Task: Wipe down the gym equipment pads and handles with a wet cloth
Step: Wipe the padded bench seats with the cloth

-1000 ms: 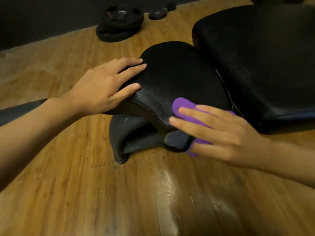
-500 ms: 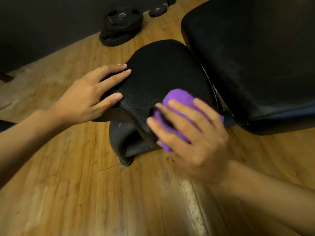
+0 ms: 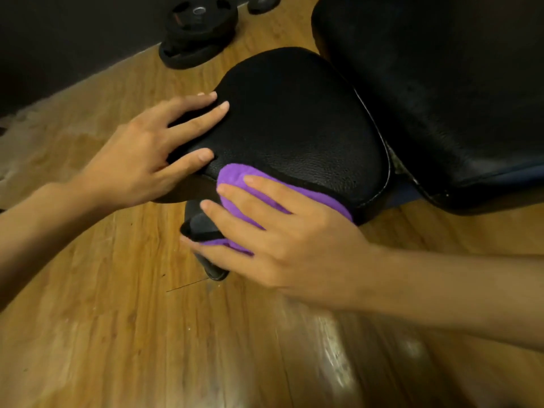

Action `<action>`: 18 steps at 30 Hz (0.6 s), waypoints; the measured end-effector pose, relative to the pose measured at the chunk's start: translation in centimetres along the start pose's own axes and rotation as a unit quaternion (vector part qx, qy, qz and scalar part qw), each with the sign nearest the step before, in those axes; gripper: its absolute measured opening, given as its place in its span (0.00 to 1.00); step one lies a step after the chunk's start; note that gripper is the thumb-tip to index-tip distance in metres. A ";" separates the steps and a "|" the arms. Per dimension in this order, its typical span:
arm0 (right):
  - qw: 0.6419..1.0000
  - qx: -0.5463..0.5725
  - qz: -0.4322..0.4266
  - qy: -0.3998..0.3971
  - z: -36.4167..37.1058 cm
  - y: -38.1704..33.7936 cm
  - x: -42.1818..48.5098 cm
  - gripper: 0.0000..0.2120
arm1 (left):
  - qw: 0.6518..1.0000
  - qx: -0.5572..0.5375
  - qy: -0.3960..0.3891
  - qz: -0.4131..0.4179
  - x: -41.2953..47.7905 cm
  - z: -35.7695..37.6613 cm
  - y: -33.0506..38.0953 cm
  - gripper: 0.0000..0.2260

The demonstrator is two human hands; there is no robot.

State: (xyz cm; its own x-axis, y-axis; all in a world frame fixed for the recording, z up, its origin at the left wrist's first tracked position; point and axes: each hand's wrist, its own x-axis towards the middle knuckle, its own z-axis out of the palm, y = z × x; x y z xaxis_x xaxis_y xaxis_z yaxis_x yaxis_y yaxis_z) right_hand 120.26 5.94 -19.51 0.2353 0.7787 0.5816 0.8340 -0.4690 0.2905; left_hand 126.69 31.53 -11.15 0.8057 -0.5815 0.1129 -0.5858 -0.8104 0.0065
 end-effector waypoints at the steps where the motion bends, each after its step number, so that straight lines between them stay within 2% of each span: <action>1: 1.000 0.003 -0.007 0.002 -0.3 0.7 -0.8 0.21 | 1.000 -0.002 -0.001 0.004 0.0 0.1 -0.1 0.28; 4: 1.000 0.013 -0.019 -0.010 -2.0 3.5 -5.1 0.25 | 1.000 0.015 0.008 0.021 0.0 0.2 -0.4 0.28; 6: 0.998 0.003 0.008 -0.054 -3.0 4.5 -6.7 0.26 | 0.999 0.024 0.017 0.028 0.1 0.3 -0.4 0.29; 8: 0.998 -0.014 0.042 -0.053 -2.6 3.5 -5.2 0.25 | 0.999 0.026 0.026 0.028 0.2 0.4 -0.4 0.29; 11: 0.997 -0.042 0.008 -0.058 -0.6 1.1 -1.9 0.20 | 0.999 0.020 0.029 0.022 -0.1 0.5 -0.2 0.28; 14: 0.998 -0.009 -0.034 -0.051 -1.3 2.8 -2.6 0.17 | 0.999 0.023 0.022 0.022 0.0 0.4 -0.1 0.29; 16: 0.998 0.023 -0.025 -0.058 -2.6 4.4 -5.1 0.19 | 0.999 0.030 0.022 0.031 0.1 0.5 0.0 0.29; 18: 0.997 0.008 -0.008 -0.082 -3.5 4.6 -6.1 0.23 | 0.998 0.039 0.026 0.032 0.0 0.7 -0.2 0.29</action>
State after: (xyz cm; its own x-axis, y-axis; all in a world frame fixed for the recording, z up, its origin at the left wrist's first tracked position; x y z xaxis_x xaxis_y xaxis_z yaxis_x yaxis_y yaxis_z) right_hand 120.89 -2.48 -19.05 0.2985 0.8443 0.4450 0.8464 -0.4497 0.2854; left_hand 126.89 31.63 -11.83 0.7594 -0.6301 0.1621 -0.6264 -0.7755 -0.0796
